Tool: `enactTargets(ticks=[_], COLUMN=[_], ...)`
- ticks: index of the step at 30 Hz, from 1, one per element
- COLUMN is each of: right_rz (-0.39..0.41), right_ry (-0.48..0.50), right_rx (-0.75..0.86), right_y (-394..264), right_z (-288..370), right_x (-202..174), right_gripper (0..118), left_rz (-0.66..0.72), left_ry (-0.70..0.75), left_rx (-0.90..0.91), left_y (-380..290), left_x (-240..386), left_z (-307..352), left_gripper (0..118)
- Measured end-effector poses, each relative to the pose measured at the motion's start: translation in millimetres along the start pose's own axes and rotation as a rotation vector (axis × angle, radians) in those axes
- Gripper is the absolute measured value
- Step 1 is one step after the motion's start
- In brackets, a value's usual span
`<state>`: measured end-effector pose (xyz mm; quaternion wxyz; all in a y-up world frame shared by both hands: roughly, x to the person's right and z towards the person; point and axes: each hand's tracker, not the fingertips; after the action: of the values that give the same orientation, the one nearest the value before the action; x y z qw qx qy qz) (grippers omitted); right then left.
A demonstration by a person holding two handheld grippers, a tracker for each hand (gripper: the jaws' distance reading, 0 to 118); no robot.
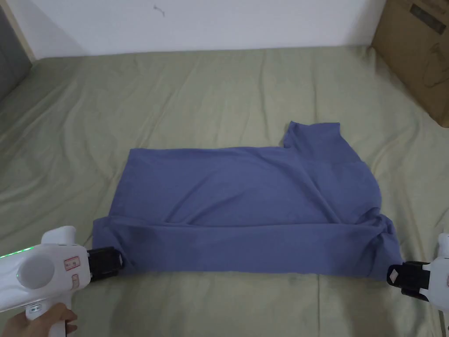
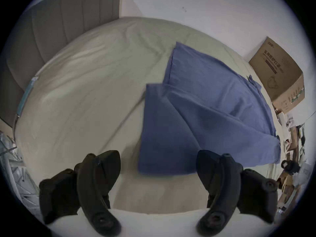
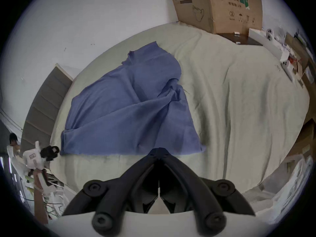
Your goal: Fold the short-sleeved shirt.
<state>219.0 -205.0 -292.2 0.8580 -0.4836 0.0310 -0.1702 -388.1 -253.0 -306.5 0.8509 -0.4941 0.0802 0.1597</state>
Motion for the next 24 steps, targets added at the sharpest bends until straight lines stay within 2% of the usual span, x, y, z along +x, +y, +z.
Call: enactTargets(ticks=[1, 3, 5, 6, 7, 8, 9, 14, 15, 16, 17, 18, 20, 24], right_rz=[0.001, -0.002, -0.078, -0.103, -0.120, -0.129, -0.132, -0.133, -0.149, -0.147, -0.161, -0.154, -0.072, -0.066], right_ry=[-0.018, -0.040, -0.059, -0.059, -0.057, -0.062, -0.071, -0.073, -0.073, -0.061, -0.111, -0.097, -0.149, -0.115], right_rx=[-0.002, -0.015, -0.016, 0.001, 0.018, 0.019, 0.017, 0.022, -0.006, -0.022, -0.069, -0.042, -0.019, -0.005], right_y=[-2, -4, -5, -5, -4, -2, 2, 17, 18, 18, 15, 12, 12, 17], right_z=[-2, -4, -8, -8, -9, -11, -16, -40, -53, -62, -63, -63, -54, -37], right_x=[1, 4, 7, 9, 10, 12, 16, 22, 22, 22, 12, 5, -4, 3], right_gripper=[0, 0, 0, 3, 30, 58, 70, 67, 55, 17, 5, 5, 4, 4], left_rz=[-0.013, -0.061, -0.052, -0.086, -0.091, -0.048, -0.017, -0.016, -0.031, -0.043, -0.045, -0.045, -0.040, -0.077], left_ry=[-0.004, 0.136, 0.084, 0.091, 0.086, 0.009, 0.005, 0.011, 0.017, 0.022, 0.024, 0.024, 0.024, 0.016], left_rx=[-0.030, -0.005, -0.003, 0.011, 0.016, 0.007, -0.025, 0.001, -0.004, -0.010, -0.012, -0.015, -0.010, 0.001], left_y=[-2, -8, -8, -5, -3, 1, 4, -2, -4, -6, -8, -9, -5, -4], left_x=[0, 3, 2, 2, -1, 0, -2, 10, 17, 25, 27, 28, 23, 32], left_z=[-8, -12, -9, -4, -2, 5, 4, 21, 24, 28, 29, 30, 30, 50], left_gripper=[75, 69, 62, 43, 11, 9, 9, 9, 9, 9, 9, 9, 9, 9])
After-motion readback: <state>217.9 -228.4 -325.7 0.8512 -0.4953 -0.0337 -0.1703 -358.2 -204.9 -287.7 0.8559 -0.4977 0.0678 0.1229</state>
